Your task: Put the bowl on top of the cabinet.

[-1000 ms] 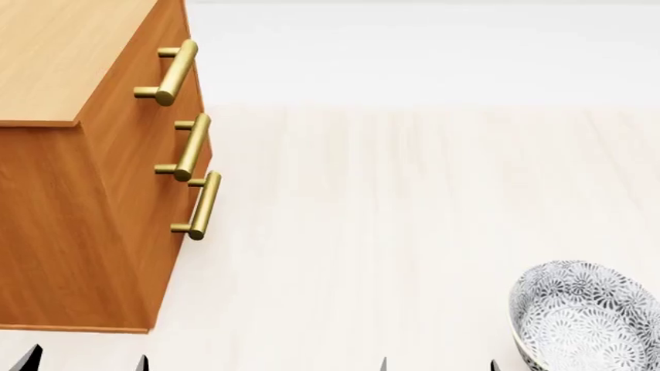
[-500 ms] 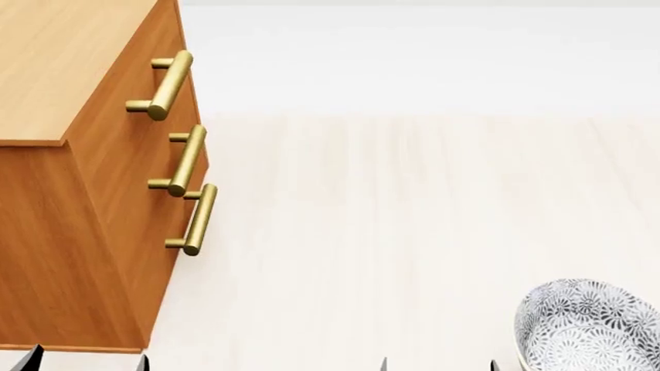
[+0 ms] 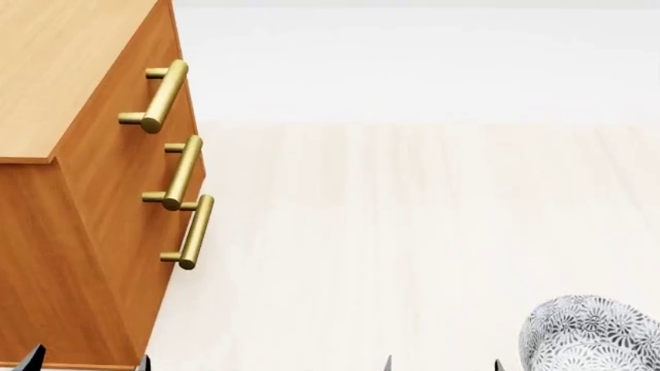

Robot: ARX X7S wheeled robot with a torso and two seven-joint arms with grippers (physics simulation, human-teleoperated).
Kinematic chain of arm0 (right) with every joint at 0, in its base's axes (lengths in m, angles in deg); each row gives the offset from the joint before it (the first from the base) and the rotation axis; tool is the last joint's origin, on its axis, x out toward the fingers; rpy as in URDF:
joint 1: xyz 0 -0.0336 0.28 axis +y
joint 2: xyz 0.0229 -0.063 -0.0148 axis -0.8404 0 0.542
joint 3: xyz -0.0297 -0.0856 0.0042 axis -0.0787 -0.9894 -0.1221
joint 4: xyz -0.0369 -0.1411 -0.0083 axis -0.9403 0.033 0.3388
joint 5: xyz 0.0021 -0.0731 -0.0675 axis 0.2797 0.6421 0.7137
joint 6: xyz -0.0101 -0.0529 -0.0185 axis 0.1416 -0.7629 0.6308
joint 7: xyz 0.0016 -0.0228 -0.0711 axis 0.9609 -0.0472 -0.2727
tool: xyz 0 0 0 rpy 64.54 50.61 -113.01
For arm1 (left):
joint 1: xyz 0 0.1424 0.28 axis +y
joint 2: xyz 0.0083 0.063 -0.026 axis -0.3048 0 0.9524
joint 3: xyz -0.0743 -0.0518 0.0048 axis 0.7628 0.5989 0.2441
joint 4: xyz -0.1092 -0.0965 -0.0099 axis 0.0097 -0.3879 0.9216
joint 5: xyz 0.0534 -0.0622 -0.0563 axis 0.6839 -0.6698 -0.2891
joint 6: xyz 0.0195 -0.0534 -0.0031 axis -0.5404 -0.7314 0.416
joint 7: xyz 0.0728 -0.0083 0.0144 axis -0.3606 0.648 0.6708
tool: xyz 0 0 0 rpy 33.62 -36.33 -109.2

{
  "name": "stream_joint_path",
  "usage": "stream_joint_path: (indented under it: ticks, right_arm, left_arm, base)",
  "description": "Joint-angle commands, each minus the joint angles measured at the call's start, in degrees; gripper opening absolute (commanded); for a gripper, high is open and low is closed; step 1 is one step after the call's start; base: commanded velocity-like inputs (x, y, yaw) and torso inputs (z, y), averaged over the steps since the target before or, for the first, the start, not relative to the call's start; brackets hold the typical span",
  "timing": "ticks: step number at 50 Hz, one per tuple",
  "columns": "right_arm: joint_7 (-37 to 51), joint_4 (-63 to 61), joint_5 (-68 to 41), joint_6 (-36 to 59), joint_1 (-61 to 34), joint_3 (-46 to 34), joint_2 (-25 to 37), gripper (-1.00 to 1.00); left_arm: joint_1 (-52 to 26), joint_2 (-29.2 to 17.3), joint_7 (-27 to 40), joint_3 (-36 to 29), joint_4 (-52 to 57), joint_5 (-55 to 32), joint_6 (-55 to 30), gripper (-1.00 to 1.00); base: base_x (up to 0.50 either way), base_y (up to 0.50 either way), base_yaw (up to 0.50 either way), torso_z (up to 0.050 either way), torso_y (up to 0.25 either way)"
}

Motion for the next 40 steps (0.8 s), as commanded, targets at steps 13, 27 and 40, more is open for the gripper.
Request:
stream_joint_path:
  ticks: [13, 27, 40]
  right_arm:
    - [2.43, -1.94, -1.54, 3.50, -0.21, 1.06, -0.09, 1.00]
    - [4.30, -4.89, -8.82, 6.94, 0.34, 5.99, -0.27, 1.00]
    - [4.96, -6.53, -10.92, 6.21, 2.13, 8.44, 1.00, 1.00]
  left_arm:
    - [-0.36, -0.27, 0.52, -0.47, -0.40, -0.14, -0.08, 1.00]
    - [-0.79, -0.41, 0.71, -0.94, -0.79, -0.30, -0.61, 1.00]
    - [-1.12, -0.56, 1.02, -1.14, -1.23, -0.26, -0.67, 1.00]
  base:
    - [0.00, 0.00, 0.00, 0.000, 0.000]
    - [0.00, 0.00, 0.00, 0.000, 0.000]
    - [0.00, 0.00, 0.00, 0.000, 0.000]
